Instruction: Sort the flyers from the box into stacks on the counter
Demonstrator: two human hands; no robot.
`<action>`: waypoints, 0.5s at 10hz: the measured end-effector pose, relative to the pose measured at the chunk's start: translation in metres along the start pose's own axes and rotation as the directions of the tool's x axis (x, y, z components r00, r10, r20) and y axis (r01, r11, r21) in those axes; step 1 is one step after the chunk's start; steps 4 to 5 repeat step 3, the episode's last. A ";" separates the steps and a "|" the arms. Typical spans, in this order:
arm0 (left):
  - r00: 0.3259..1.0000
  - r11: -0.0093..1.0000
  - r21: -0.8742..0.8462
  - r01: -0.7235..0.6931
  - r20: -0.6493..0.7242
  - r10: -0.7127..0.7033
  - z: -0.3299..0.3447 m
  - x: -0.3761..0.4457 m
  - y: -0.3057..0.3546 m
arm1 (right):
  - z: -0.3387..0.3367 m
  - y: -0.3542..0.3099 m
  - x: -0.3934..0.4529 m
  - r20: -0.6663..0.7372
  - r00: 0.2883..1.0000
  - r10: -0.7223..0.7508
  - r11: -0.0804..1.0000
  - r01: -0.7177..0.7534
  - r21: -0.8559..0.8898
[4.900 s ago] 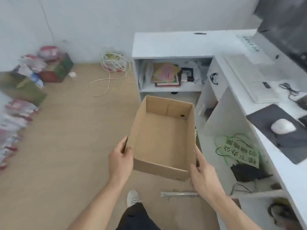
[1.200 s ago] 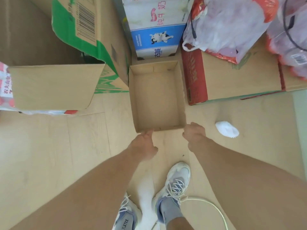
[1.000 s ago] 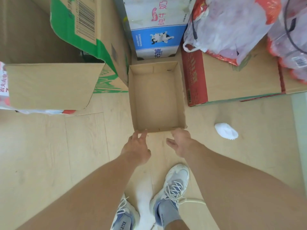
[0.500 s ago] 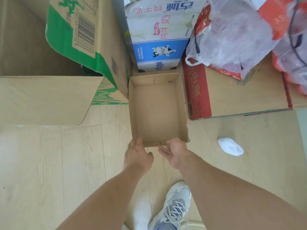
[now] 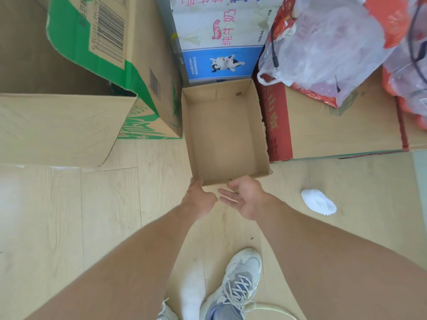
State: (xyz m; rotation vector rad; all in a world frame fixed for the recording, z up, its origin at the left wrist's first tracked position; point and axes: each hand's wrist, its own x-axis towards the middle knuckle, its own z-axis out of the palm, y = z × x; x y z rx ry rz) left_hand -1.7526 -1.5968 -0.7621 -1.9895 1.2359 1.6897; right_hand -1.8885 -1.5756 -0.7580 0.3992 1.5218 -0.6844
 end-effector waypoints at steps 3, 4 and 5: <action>0.997 0.993 -0.117 -0.033 -0.066 0.025 -0.020 -0.076 0.029 | 0.004 0.003 -0.083 0.043 0.999 -0.014 0.998 0.012 0.056; 0.997 0.993 -0.117 -0.033 -0.066 0.025 -0.020 -0.076 0.029 | 0.004 0.003 -0.083 0.043 0.999 -0.014 0.998 0.012 0.056; 0.997 0.993 -0.117 -0.033 -0.066 0.025 -0.020 -0.076 0.029 | 0.004 0.003 -0.083 0.043 0.999 -0.014 0.998 0.012 0.056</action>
